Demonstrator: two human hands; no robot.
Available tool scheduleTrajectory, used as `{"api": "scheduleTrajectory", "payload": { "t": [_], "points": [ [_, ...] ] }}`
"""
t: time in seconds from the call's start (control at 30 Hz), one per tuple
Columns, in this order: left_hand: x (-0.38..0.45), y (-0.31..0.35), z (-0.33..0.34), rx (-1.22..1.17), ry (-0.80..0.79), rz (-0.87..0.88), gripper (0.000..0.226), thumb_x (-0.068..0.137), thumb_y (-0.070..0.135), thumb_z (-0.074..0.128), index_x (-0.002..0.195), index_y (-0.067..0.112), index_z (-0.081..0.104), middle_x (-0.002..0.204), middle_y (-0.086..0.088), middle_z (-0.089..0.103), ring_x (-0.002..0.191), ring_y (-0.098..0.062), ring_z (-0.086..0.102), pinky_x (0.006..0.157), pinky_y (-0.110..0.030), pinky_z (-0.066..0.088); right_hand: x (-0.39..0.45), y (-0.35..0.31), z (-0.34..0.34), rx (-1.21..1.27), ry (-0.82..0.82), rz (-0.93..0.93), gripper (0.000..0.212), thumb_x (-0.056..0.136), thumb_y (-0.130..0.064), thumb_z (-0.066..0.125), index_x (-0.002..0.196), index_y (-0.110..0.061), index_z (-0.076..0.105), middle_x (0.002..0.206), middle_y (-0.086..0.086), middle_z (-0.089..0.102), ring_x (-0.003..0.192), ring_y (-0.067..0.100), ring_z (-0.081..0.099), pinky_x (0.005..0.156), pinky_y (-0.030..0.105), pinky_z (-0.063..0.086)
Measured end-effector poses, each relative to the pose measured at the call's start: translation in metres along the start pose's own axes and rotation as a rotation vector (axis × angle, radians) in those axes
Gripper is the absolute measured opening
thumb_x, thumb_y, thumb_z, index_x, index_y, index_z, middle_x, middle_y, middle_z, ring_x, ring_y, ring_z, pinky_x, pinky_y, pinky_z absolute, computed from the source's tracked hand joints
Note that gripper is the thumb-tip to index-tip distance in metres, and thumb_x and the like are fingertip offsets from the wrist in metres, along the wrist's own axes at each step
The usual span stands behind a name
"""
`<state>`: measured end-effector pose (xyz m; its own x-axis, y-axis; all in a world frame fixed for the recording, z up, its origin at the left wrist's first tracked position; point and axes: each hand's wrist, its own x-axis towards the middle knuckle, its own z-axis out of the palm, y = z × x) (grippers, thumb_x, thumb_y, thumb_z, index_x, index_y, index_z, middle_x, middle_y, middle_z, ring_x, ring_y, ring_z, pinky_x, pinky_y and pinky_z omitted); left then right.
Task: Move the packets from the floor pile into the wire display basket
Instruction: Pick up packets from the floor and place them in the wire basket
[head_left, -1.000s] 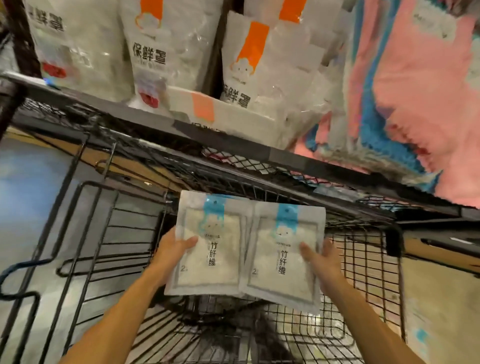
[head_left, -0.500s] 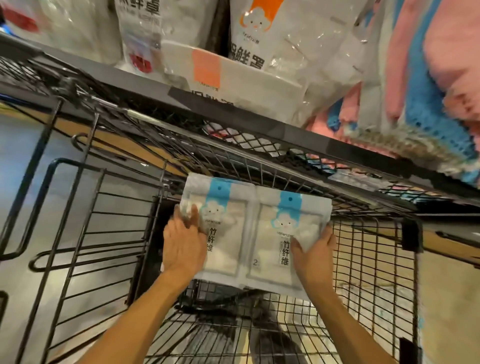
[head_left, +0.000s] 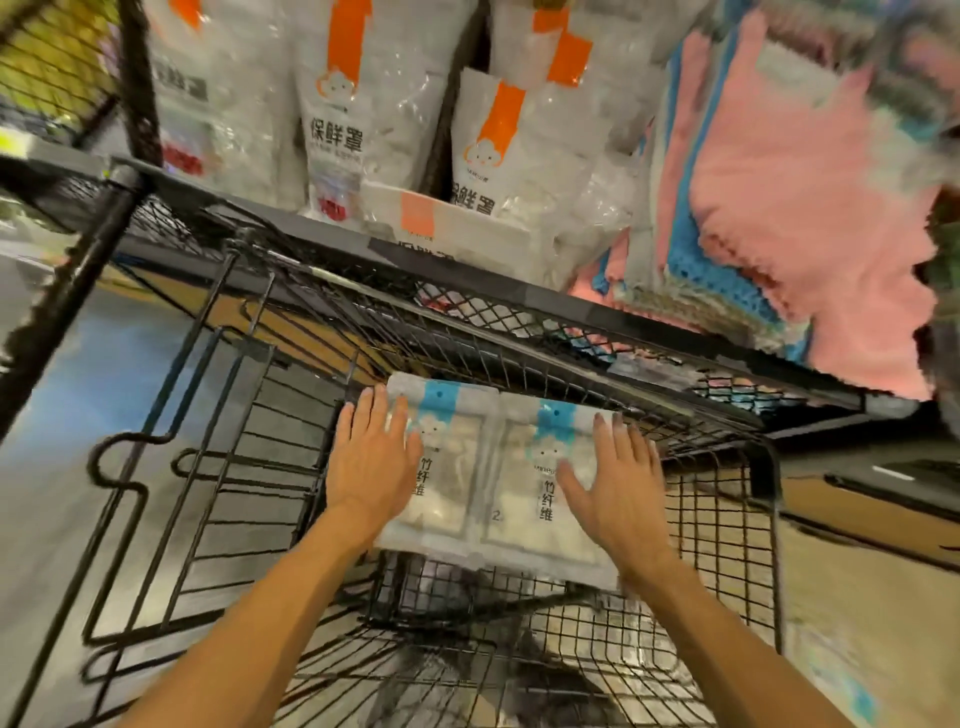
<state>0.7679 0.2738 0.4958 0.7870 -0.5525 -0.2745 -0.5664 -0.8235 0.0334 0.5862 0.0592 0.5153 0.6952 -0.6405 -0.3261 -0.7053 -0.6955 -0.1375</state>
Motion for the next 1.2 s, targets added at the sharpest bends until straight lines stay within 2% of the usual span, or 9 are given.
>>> {"api": "scheduleTrajectory", "payload": {
  "t": [0.13, 0.33, 0.47, 0.6, 0.7, 0.8, 0.97, 1.07, 1.2],
  "points": [
    [-0.020, 0.015, -0.057, 0.012, 0.089, 0.029, 0.069, 0.104, 0.046, 0.012, 0.155, 0.009, 0.040, 0.157, -0.017, 0.043, 0.148, -0.033, 0.037, 0.123, -0.051, 0.027, -0.010, 0.002, -0.055, -0.024, 0.049, -0.061, 0.080, 0.098, -0.069, 0.035, 0.161, -0.019, 0.027, 0.168, 0.009, 0.028, 0.156, 0.029, 0.023, 0.128, 0.049, 0.014],
    [-0.058, 0.044, -0.131, -0.012, 0.145, 0.030, 0.062, 0.108, 0.047, 0.029, 0.160, 0.014, 0.029, 0.165, -0.011, 0.032, 0.154, -0.028, 0.025, 0.126, -0.046, 0.019, -0.042, 0.014, -0.131, 0.023, 0.172, -0.120, 0.079, 0.098, -0.069, 0.037, 0.160, -0.021, 0.031, 0.165, 0.005, 0.035, 0.153, 0.028, 0.029, 0.127, 0.048, 0.018],
    [-0.086, 0.065, -0.170, -0.020, 0.184, 0.019, 0.062, 0.107, 0.052, 0.028, 0.159, 0.019, 0.032, 0.164, -0.006, 0.035, 0.152, -0.024, 0.029, 0.125, -0.042, 0.024, -0.065, 0.029, -0.175, 0.003, 0.219, -0.140, 0.078, 0.097, -0.071, 0.034, 0.157, -0.022, 0.039, 0.163, 0.005, 0.038, 0.151, 0.028, 0.032, 0.126, 0.047, 0.021],
    [-0.111, 0.087, -0.204, -0.051, 0.259, 0.053, 0.061, 0.106, 0.054, 0.032, 0.156, 0.020, 0.039, 0.160, -0.006, 0.041, 0.148, -0.025, 0.036, 0.122, -0.043, 0.027, -0.093, 0.052, -0.213, 0.031, 0.350, -0.152, 0.074, 0.096, -0.069, 0.043, 0.147, -0.017, 0.053, 0.148, 0.006, 0.057, 0.136, 0.030, 0.050, 0.115, 0.047, 0.038],
    [-0.121, 0.104, -0.227, -0.055, 0.276, 0.097, 0.063, 0.106, 0.057, 0.030, 0.159, 0.024, 0.034, 0.163, -0.004, 0.036, 0.151, -0.023, 0.031, 0.124, -0.042, 0.023, -0.119, 0.067, -0.235, 0.072, 0.414, -0.119, 0.078, 0.091, -0.073, 0.036, 0.141, -0.019, 0.059, 0.138, 0.006, 0.065, 0.126, 0.032, 0.057, 0.105, 0.047, 0.046],
    [-0.129, 0.122, -0.245, -0.046, 0.285, 0.180, 0.064, 0.105, 0.059, 0.028, 0.158, 0.024, 0.035, 0.163, -0.004, 0.037, 0.151, -0.023, 0.032, 0.125, -0.042, 0.024, -0.146, 0.082, -0.250, 0.054, 0.445, -0.063, 0.076, 0.092, -0.073, 0.039, 0.142, -0.019, 0.058, 0.139, 0.007, 0.063, 0.129, 0.032, 0.055, 0.109, 0.048, 0.043],
    [-0.144, 0.148, -0.264, -0.043, 0.328, 0.413, 0.064, 0.104, 0.059, 0.028, 0.153, 0.021, 0.044, 0.151, -0.006, 0.052, 0.140, -0.027, 0.046, 0.119, -0.044, 0.033, -0.207, 0.095, -0.263, 0.055, 0.470, 0.092, 0.083, 0.089, -0.074, 0.028, 0.151, -0.022, 0.047, 0.150, 0.004, 0.054, 0.139, 0.028, 0.047, 0.119, 0.046, 0.033],
    [-0.153, 0.163, -0.265, -0.033, 0.300, 0.594, 0.075, 0.098, 0.065, 0.015, 0.153, 0.023, 0.043, 0.150, -0.003, 0.053, 0.137, -0.027, 0.047, 0.116, -0.044, 0.037, -0.251, 0.101, -0.259, 0.070, 0.496, 0.233, 0.086, 0.089, -0.075, 0.027, 0.154, -0.022, 0.044, 0.155, 0.005, 0.050, 0.143, 0.027, 0.044, 0.121, 0.044, 0.031],
    [-0.174, 0.193, -0.258, -0.016, 0.262, 0.801, 0.072, 0.099, 0.064, 0.017, 0.156, 0.025, 0.039, 0.160, -0.002, 0.041, 0.148, -0.025, 0.036, 0.123, -0.044, 0.025, -0.318, 0.110, -0.238, 0.110, 0.566, 0.446, 0.081, 0.089, -0.074, 0.037, 0.149, -0.022, 0.052, 0.152, 0.005, 0.054, 0.140, 0.028, 0.048, 0.119, 0.049, 0.034]
  ]
}}
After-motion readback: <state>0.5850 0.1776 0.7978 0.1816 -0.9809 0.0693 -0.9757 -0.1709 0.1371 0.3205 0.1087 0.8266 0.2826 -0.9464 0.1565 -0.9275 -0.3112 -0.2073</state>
